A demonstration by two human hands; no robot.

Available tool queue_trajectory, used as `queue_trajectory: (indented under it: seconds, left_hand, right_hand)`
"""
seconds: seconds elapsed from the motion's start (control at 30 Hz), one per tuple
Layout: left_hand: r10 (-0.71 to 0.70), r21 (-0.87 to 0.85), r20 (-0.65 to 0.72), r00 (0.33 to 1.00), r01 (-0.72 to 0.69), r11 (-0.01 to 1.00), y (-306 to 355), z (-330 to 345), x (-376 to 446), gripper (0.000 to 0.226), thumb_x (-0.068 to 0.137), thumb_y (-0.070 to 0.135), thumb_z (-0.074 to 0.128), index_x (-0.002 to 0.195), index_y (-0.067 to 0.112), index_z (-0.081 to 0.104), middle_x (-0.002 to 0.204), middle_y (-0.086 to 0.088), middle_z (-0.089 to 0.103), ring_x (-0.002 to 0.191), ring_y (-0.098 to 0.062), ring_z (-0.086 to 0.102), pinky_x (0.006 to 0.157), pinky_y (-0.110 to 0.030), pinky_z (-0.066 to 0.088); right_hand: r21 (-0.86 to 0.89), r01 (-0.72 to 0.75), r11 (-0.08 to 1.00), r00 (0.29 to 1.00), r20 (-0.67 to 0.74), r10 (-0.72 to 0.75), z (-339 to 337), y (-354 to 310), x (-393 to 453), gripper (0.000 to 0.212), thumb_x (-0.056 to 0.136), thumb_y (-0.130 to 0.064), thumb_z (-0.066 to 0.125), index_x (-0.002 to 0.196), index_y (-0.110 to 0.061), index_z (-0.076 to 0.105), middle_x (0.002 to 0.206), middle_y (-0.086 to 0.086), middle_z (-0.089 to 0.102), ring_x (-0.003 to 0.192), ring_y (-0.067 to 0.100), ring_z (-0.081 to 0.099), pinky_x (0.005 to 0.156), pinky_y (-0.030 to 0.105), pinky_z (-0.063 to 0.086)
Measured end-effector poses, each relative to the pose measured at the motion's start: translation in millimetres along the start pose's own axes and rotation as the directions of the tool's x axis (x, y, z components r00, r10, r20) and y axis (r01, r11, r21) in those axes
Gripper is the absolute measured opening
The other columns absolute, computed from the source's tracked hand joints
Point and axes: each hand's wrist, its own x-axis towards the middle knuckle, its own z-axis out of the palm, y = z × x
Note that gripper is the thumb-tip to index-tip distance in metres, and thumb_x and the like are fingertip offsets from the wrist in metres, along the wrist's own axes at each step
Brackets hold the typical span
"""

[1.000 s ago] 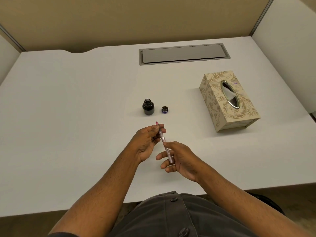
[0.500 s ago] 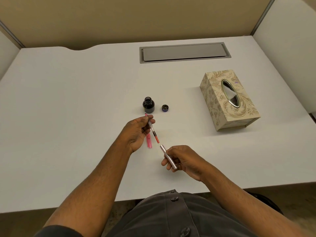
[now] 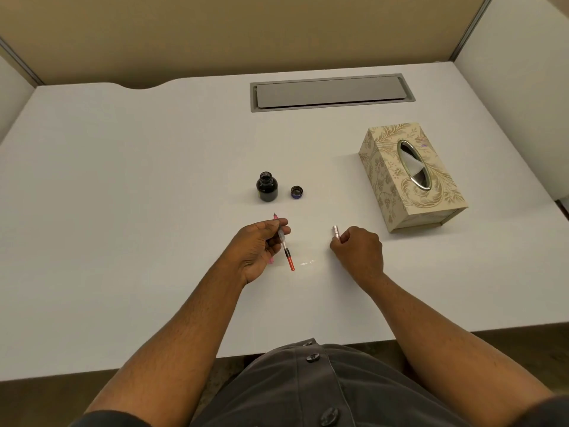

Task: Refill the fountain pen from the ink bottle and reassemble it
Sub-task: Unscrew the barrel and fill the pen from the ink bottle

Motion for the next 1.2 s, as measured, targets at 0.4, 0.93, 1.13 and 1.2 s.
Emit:
queue_trajectory:
  seconds: [0.4,0.93,1.13,1.2]
  left_hand:
    - [-0.003,-0.014,0.015,1.000,0.003,1.000,0.2,-0.8,0.2,0.020,0.097,0.010,0.050,0.099,0.007,0.070,0.084,-0.004,0.073,0.076,-0.011,0.063,0.077,-0.026,0.046]
    - [-0.008,0.007,0.012,1.000,0.008,1.000,-0.8,1.6,-3.3,0.020,0.096,0.011,0.050,0.100,0.008,0.070,0.083,-0.003,0.073,0.074,-0.011,0.063,0.077,-0.026,0.046]
    - [-0.006,0.006,0.020,1.000,0.006,1.000,1.2,1.4,-4.8,0.020,0.096,0.011,0.051,0.099,0.009,0.070,0.084,-0.003,0.074,0.077,-0.011,0.062,0.077,-0.026,0.047]
    - [-0.004,0.011,0.022,1.000,0.004,1.000,1.7,2.0,-4.9,0.020,0.096,0.012,0.050,0.100,0.009,0.070,0.085,-0.003,0.074,0.078,-0.011,0.062,0.077,-0.026,0.047]
  right_hand:
    - [-0.062,0.076,0.995,0.997,0.005,-0.076,2.3,5.8,0.9,0.025,0.081,-0.033,0.065,0.084,-0.010,0.055,0.076,0.004,0.062,0.067,0.024,0.058,0.058,0.031,0.044]
    - [-0.059,0.075,0.995,0.996,0.041,-0.073,3.3,8.1,-1.9,0.032,0.077,-0.038,0.068,0.089,-0.014,0.050,0.084,0.001,0.056,0.072,0.022,0.051,0.063,0.030,0.038]
    - [0.028,0.109,0.994,0.991,-0.084,-0.106,1.9,-3.4,-16.4,0.029,0.082,-0.044,0.061,0.093,-0.018,0.053,0.084,-0.004,0.056,0.071,0.018,0.055,0.064,0.029,0.038]
    - [0.100,0.111,0.989,0.994,-0.020,-0.110,-0.1,-13.0,-23.4,0.023,0.085,-0.042,0.061,0.084,-0.020,0.056,0.077,-0.006,0.060,0.069,0.014,0.057,0.062,0.027,0.039]
